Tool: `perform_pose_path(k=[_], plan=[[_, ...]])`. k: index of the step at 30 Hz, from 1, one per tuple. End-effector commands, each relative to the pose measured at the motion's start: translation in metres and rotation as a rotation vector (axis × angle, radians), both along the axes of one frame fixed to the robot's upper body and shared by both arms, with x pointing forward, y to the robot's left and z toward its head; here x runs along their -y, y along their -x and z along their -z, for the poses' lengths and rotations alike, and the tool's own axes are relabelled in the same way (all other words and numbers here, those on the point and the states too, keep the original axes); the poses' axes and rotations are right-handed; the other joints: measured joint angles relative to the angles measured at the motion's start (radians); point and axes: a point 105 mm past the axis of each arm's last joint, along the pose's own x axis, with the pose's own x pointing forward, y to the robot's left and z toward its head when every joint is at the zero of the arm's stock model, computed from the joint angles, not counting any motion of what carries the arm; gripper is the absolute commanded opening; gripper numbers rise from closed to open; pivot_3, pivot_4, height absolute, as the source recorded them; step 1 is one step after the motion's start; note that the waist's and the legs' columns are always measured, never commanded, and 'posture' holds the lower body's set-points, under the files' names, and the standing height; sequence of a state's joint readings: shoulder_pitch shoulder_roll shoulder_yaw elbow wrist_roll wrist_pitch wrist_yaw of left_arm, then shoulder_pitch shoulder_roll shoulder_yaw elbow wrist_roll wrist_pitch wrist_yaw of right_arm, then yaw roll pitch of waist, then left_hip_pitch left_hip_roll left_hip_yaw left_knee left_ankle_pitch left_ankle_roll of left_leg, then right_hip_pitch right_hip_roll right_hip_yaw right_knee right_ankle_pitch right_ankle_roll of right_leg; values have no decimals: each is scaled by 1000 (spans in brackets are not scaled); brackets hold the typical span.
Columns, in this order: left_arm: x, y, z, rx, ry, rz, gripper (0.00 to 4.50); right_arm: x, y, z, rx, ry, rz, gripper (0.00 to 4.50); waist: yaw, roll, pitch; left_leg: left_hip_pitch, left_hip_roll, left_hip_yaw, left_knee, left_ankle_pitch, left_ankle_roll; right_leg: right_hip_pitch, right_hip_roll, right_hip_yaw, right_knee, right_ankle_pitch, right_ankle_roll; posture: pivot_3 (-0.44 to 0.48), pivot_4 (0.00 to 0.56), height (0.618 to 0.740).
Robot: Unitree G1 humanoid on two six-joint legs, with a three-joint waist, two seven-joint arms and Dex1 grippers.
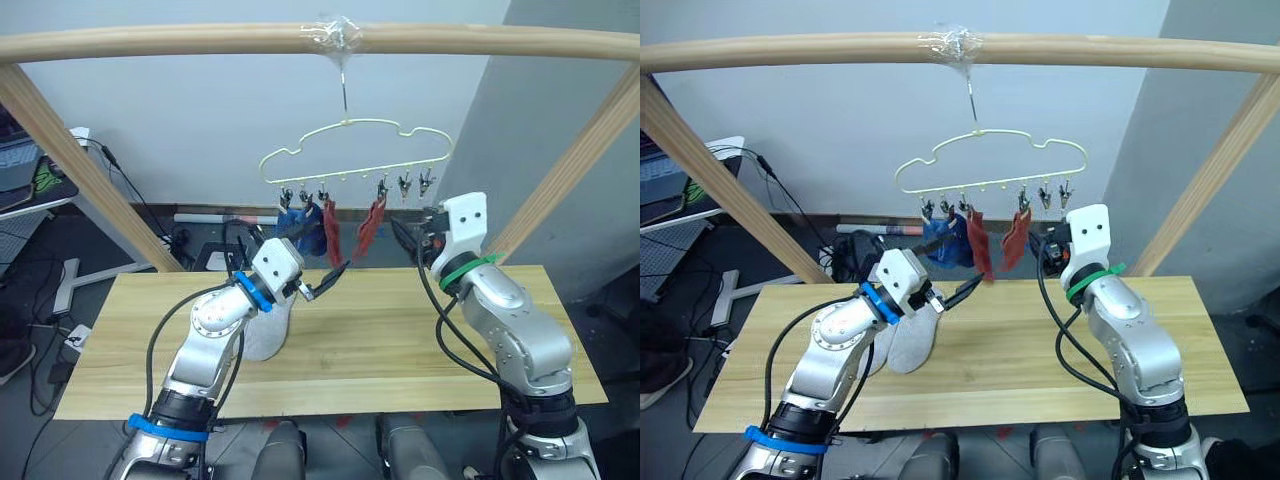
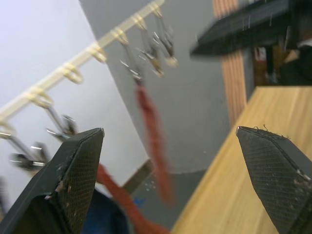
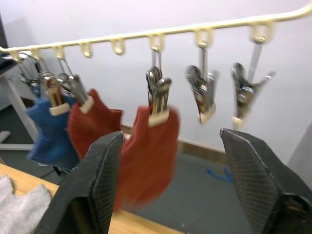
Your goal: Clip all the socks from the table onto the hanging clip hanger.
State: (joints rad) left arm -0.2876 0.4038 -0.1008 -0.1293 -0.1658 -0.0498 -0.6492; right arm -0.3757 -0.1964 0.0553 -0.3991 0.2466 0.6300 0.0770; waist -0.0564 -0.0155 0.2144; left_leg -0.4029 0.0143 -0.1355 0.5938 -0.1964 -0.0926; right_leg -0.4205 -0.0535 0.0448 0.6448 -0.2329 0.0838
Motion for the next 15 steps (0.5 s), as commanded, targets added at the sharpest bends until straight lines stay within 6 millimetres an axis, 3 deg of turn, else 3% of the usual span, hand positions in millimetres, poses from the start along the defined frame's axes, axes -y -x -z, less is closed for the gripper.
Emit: perform_pose_path(k=[1, 10, 15], plan=[[-8, 4, -22, 48, 19, -14, 4500, 3, -5, -10, 80, -22, 64, 2129, 3, 0, 0, 0, 0, 0, 0, 0, 0, 0, 0, 0, 0, 0, 0, 63, 201, 740], [-9, 5, -28, 60, 36, -39, 4500, 4, -16, -11, 110, -20, 89, 2129, 12, 0, 0, 0, 0, 0, 0, 0, 0, 0, 0, 0, 0, -2, -4, 63, 201, 740], [-6, 5, -28, 77, 19, -34, 4500, 2, -32, -12, 122, -19, 124, 2129, 12, 0, 0, 0, 0, 0, 0, 0, 0, 0, 0, 0, 0, -2, -4, 63, 201, 740]])
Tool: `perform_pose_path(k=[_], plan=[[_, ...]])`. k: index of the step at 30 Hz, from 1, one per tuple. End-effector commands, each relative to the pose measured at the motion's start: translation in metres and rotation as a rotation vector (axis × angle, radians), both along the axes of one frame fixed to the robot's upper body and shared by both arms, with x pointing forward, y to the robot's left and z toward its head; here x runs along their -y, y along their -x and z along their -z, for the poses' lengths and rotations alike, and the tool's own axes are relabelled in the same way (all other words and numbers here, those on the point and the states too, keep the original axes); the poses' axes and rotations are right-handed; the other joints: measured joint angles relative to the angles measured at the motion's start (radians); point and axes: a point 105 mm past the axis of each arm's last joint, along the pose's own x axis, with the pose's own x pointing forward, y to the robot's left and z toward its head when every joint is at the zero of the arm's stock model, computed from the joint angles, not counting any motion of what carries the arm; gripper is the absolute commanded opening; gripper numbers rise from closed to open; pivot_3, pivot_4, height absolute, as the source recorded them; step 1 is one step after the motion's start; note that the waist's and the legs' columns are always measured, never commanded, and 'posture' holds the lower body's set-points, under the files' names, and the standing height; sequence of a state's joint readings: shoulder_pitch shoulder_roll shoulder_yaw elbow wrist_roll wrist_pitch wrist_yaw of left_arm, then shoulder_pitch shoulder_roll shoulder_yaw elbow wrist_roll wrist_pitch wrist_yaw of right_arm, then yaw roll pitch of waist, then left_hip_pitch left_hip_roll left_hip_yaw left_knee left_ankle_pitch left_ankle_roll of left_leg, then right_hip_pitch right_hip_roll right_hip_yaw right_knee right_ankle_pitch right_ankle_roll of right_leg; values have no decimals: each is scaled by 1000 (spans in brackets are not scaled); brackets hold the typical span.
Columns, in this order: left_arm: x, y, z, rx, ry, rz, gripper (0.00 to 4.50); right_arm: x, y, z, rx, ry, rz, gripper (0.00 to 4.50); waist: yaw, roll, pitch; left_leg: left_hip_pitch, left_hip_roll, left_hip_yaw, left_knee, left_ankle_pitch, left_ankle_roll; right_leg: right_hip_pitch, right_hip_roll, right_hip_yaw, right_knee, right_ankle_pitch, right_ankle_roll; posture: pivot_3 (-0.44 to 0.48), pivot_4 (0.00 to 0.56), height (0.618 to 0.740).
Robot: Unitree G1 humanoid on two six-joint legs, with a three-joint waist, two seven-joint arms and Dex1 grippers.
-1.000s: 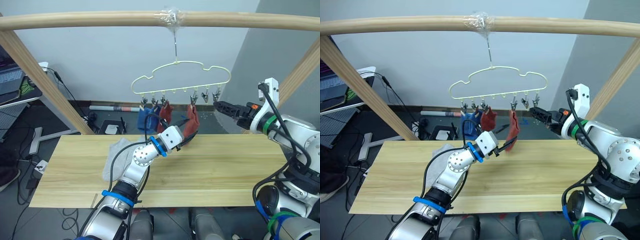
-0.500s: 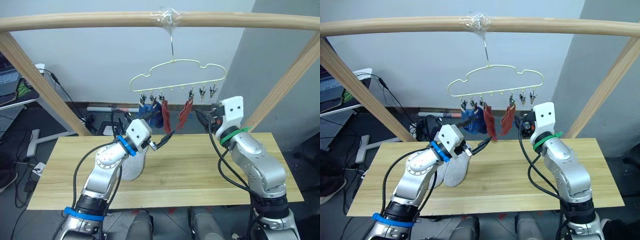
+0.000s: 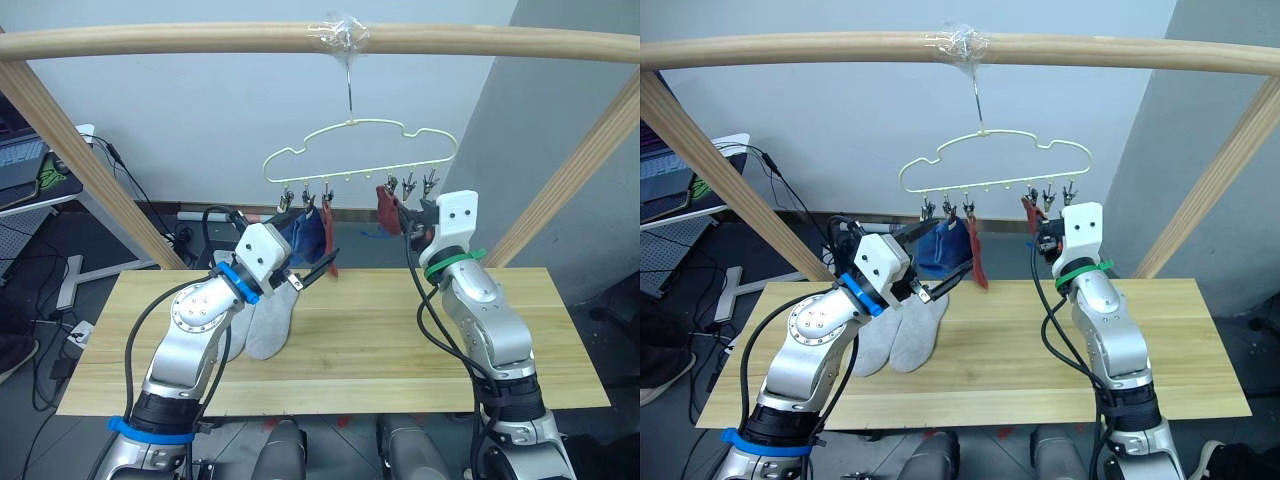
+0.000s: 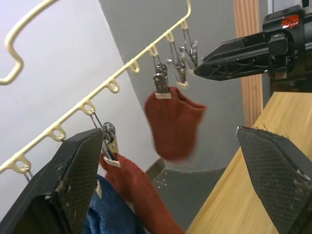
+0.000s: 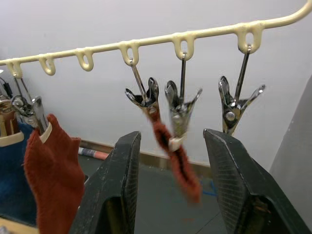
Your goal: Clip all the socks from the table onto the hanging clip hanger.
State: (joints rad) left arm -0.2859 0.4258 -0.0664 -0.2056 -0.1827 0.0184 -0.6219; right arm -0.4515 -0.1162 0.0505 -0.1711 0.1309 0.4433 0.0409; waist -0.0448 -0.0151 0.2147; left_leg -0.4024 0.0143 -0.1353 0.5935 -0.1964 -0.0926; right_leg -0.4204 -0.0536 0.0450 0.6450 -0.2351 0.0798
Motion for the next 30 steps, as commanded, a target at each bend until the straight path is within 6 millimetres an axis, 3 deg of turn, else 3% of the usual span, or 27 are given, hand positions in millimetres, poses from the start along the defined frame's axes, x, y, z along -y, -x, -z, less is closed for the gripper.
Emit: perform_pose_path(k=[1, 7, 8, 11, 30], plan=[[2, 3, -15, 61, 8, 5, 4500, 5, -8, -18, 77, -4, 45, 2129, 1, 0, 0, 0, 0, 0, 0, 0, 0, 0, 0, 0, 0, 0, 0, 63, 201, 740], [1, 3, -17, 67, 7, 5, 4500, 9, -20, -19, 84, 4, 69, 2129, 6, 0, 0, 0, 0, 0, 0, 0, 0, 0, 0, 0, 0, 2, 3, 63, 201, 740], [1, 4, -17, 67, 6, 6, 4500, 8, -22, -19, 85, 4, 69, 2129, 6, 0, 0, 0, 0, 0, -1, 0, 0, 0, 0, 0, 0, 2, 4, 104, 203, 740], [0, 5, -18, 69, 4, 6, 4500, 8, -24, -20, 91, 5, 72, 1286, 10, 0, 0, 0, 0, 0, -1, 0, 0, 0, 0, 0, 0, 2, 4, 104, 203, 740], [2, 7, -20, 76, 12, 14, 4500, -3, -29, -27, 118, 32, 59, 1286, 14, 0, 0, 0, 0, 0, -1, 0, 0, 0, 0, 0, 0, 2, 4, 115, 192, 740]])
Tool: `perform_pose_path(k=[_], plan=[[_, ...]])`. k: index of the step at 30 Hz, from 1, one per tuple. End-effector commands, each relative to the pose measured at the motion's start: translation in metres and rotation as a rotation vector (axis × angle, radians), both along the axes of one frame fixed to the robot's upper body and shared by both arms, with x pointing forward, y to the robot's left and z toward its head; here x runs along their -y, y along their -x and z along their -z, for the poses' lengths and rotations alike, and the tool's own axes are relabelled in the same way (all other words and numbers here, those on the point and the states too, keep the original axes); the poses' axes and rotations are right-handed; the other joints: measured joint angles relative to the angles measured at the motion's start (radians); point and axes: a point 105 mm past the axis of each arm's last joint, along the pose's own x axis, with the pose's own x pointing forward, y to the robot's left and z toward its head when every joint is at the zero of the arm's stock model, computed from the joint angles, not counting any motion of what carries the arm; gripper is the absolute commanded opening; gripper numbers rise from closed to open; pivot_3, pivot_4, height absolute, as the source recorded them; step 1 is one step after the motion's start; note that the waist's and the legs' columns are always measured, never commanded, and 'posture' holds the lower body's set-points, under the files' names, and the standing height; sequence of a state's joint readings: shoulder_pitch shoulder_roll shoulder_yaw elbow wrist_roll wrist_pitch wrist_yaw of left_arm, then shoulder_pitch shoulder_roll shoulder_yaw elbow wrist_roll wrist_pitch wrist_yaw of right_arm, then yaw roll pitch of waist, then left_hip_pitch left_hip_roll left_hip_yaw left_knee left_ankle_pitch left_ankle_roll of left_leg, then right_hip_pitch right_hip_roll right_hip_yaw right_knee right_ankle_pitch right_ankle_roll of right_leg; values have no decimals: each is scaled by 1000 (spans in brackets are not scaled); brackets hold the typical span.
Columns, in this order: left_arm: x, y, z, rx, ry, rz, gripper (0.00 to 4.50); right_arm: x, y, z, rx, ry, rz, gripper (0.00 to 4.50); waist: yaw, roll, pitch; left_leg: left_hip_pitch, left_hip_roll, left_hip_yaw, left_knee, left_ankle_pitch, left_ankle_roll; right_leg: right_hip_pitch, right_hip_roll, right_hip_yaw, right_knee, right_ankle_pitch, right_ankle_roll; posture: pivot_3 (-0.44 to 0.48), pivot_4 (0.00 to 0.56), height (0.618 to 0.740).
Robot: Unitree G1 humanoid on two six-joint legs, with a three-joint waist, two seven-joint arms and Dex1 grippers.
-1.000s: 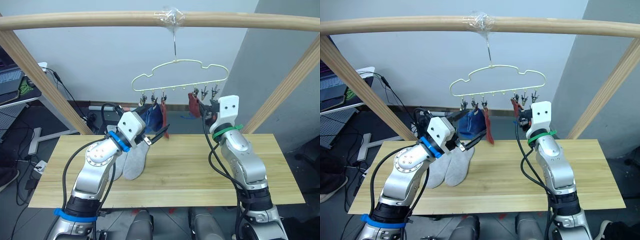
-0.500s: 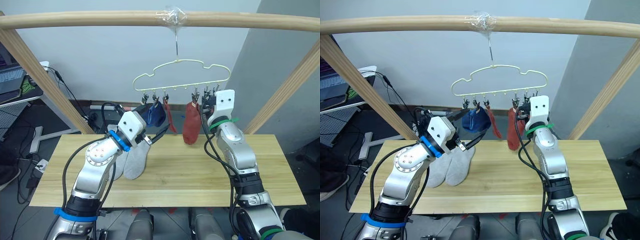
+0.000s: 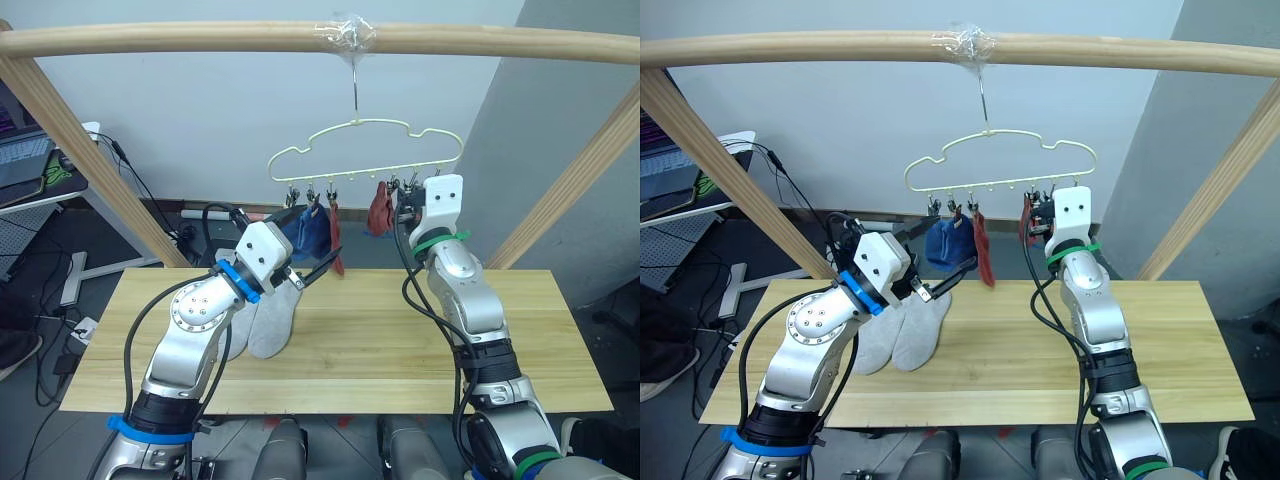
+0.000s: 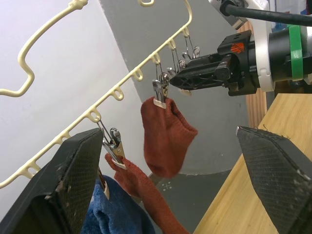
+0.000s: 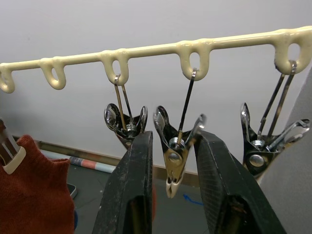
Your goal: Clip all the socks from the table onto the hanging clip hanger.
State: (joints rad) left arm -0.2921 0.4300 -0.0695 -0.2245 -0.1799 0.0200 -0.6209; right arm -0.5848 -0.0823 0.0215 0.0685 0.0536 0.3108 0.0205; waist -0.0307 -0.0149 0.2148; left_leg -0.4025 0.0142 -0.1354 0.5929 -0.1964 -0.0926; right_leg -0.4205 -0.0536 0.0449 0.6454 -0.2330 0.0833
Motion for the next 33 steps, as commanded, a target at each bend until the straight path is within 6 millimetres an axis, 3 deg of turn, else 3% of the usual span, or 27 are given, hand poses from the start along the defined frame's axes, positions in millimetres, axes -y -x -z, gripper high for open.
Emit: perform_pose_path(k=[1, 22, 29, 33], plan=[[0, 5, -15, 55, 20, 8, 4500, -2, 0, -24, 87, 14, 2, 1286, 0, 0, 0, 0, 0, 0, 0, 0, 0, 0, 0, 0, 0, 0, 0, 115, 192, 740], [4, 8, -22, 59, 41, 26, 4500, -5, -2, -28, 100, 28, -9, 1286, 0, 0, 0, 0, 0, 0, 0, 0, 0, 0, 0, 0, 0, 0, 0, 118, 195, 740], [6, 8, -22, 57, 42, 28, 4500, -5, -4, -27, 94, 16, -7, 3420, 0, 0, 0, 0, 0, 0, 0, 0, 0, 0, 0, 0, 0, 0, 0, 118, 195, 740], [5, 7, -22, 55, 42, 27, 4500, -5, -4, -27, 94, 13, -8, 3420, 0, 0, 0, 0, 0, 0, 0, 0, 0, 0, 0, 0, 0, 0, 0, 118, 195, 740]])
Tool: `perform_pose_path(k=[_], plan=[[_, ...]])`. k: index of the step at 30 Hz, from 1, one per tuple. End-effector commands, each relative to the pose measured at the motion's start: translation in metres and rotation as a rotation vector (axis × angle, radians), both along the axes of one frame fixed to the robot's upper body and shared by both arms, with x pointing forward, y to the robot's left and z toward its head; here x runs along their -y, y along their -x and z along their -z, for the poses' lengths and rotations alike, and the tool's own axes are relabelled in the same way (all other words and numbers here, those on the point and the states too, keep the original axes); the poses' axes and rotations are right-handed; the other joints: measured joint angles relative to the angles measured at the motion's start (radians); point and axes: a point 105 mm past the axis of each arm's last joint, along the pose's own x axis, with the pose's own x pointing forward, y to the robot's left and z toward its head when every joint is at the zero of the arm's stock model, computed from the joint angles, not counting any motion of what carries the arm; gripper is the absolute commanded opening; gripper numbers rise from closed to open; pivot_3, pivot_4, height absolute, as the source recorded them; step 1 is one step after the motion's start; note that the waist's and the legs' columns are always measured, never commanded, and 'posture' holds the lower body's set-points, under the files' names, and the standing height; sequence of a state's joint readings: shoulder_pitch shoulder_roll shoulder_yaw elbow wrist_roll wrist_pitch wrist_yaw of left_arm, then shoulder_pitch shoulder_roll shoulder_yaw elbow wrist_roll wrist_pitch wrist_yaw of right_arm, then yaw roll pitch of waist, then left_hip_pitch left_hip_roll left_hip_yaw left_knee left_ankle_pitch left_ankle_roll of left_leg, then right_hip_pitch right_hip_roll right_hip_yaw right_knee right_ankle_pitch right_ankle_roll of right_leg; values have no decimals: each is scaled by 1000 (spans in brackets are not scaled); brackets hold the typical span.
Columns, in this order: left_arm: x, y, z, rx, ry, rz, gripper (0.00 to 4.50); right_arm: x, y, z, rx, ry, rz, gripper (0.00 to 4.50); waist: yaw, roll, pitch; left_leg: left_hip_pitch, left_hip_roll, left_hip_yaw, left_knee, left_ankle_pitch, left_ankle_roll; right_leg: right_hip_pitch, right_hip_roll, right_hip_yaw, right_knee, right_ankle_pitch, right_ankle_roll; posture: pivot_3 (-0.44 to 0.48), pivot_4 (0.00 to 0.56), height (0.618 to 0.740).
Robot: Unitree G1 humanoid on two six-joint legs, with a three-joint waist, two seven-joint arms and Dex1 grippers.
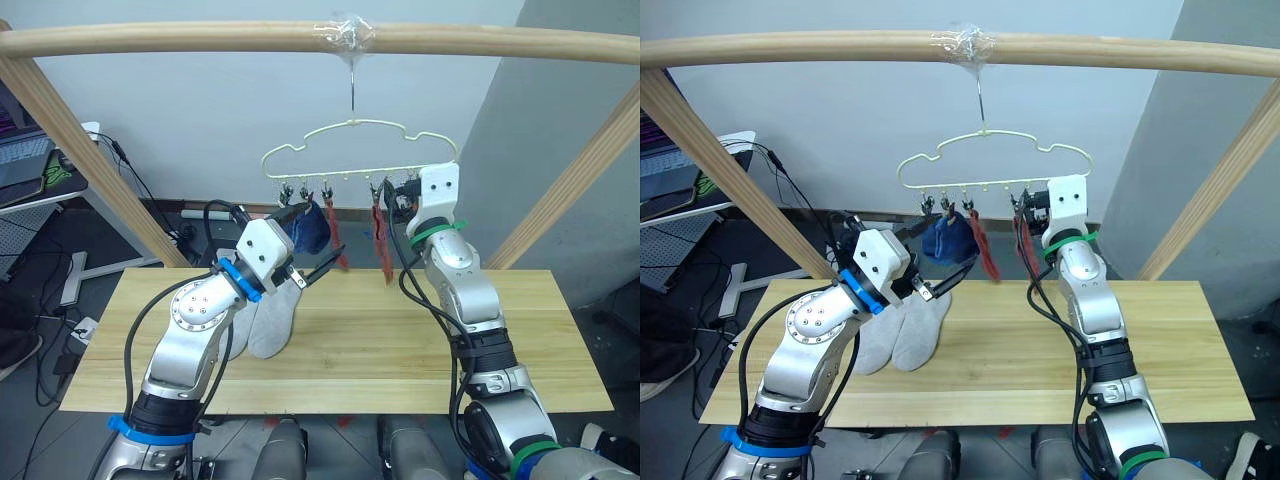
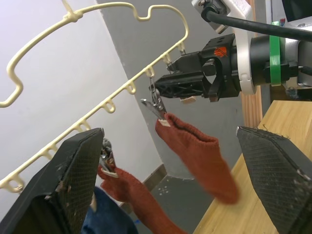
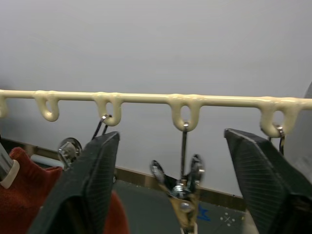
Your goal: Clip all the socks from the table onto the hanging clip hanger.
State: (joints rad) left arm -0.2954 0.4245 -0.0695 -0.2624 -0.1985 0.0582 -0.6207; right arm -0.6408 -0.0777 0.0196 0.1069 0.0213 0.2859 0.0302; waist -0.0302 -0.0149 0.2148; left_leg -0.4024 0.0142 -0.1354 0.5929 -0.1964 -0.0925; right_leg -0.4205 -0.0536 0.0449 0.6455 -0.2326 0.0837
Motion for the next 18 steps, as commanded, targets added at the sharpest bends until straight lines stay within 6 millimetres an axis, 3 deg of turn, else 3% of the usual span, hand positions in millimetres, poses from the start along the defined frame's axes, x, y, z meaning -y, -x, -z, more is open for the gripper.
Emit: perform_pose_path(k=[1, 5, 7, 12, 18], plan=[[1, 4, -16, 59, 25, 10, 4500, 1, 2, -13, 49, -13, 0, 3420, 0, 0, 0, 0, 0, 0, 0, 0, 0, 0, 0, 0, 0, 0, 0, 119, 197, 740], [2, 4, -17, 59, 28, 7, 4500, 1, 2, -13, 48, -22, -1, 3261, 0, 0, 0, 0, 0, 0, 0, 0, 0, 0, 0, 0, 0, 0, 0, 119, 197, 740], [2, 4, -17, 58, 28, 8, 4500, 0, 1, -13, 48, -22, -1, 2800, 0, 0, 0, 0, 0, 0, 0, 0, 0, 0, 0, 0, 0, 0, 0, 119, 197, 740], [2, 5, -16, 55, 27, 10, 4500, 0, 1, -13, 45, -21, -1, 1130, 0, 0, 0, 0, 0, 0, 0, 0, 0, 0, 0, 0, 0, 0, 0, 120, 199, 740], [3, 4, -17, 56, 28, 10, 4500, -2, -1, -12, 38, -25, 0, 1130, 0, 0, 0, 0, 0, 0, 0, 0, 0, 0, 0, 0, 0, 0, 0, 122, 201, 740]])
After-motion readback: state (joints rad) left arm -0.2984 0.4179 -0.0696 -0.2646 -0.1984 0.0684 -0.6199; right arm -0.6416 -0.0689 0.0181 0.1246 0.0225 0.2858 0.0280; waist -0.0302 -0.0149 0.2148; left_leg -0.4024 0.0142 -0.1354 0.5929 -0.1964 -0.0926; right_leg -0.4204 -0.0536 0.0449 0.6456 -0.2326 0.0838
